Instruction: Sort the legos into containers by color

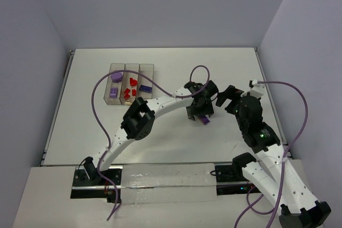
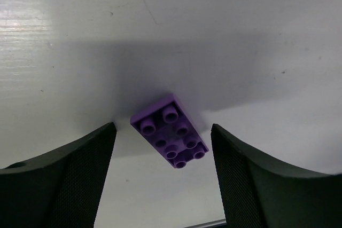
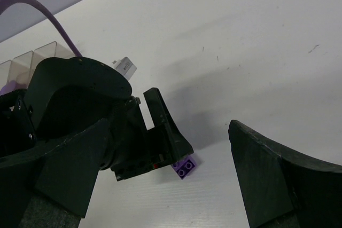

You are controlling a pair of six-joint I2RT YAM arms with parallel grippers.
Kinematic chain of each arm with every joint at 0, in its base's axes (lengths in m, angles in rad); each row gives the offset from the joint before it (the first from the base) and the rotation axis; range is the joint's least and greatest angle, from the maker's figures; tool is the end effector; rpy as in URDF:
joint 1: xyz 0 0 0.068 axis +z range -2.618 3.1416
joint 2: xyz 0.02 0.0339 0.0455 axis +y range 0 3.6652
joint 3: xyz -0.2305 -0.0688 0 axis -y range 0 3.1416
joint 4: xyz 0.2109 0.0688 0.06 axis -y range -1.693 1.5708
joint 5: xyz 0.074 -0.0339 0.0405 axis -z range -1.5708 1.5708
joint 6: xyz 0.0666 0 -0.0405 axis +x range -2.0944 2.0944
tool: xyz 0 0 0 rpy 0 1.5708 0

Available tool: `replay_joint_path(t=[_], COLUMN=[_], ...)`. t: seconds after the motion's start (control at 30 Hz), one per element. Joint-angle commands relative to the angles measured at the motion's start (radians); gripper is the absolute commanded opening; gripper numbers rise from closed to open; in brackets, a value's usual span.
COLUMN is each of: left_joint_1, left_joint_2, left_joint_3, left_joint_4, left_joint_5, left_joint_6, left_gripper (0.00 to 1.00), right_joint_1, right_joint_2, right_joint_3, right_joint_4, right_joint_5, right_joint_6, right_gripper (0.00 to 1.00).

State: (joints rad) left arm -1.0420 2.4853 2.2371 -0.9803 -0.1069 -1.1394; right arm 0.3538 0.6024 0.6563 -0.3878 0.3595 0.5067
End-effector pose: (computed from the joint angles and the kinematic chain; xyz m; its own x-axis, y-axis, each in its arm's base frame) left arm 0.2427 -0.4012 0.1284 -0.9621 -0.1437 -0.2316 -0.0803 0.9615 -0.2629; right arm 0.1641 0.0356 0.2707 -0.2749 0.3827 -0.8820 0.1382 0.9236 0.3577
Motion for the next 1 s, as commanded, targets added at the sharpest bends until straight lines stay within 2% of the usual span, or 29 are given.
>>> replay_joint_path(t=[0.0,0.23,0.37,0.4,0.6,0.77,0.97], left_joint_1=[-0.01,-0.009,-0.007,-0.007,0.012,0.043,0.109], left_joint_2=[0.019,0.0,-0.034,-0.041,-0.119,-0.24,-0.376], left_joint_3=[0.062,0.046,0.004,-0.005,-0.066,-0.168,-0.219], left_joint_4=[-0.023,-0.055,-0.052,-0.052,-0.066,-0.068,-0.098], left_joint_5=[-0.053,-0.106,-0.145,-0.149,-0.208,-0.283,-0.399], left_joint_6=[0.012,0.012,0.013,0.013,0.039,0.074,0.145], left_gripper=[0.77,0.57,0.4,0.4,0.01,0.0,0.0], right_joint_1=[0.002,0.002,0.002,0.002,0.002,0.002,0.001], right_joint_2=[-0.022,-0.029,-0.026,-0.026,-0.027,-0.024,-0.017], right_joint_3=[0.01,0.002,-0.003,-0.003,-0.003,-0.001,-0.001], right_joint_4=[0.008,0.01,0.018,0.018,0.018,0.019,0.027], right_joint_5=[0.017,0.02,0.013,0.013,0.018,0.021,0.014], right_joint_6=[0.005,0.005,0.007,0.007,-0.003,-0.008,-0.005], right_gripper=[1.0,1.0,1.0,1.0,1.0,1.0,1.0])
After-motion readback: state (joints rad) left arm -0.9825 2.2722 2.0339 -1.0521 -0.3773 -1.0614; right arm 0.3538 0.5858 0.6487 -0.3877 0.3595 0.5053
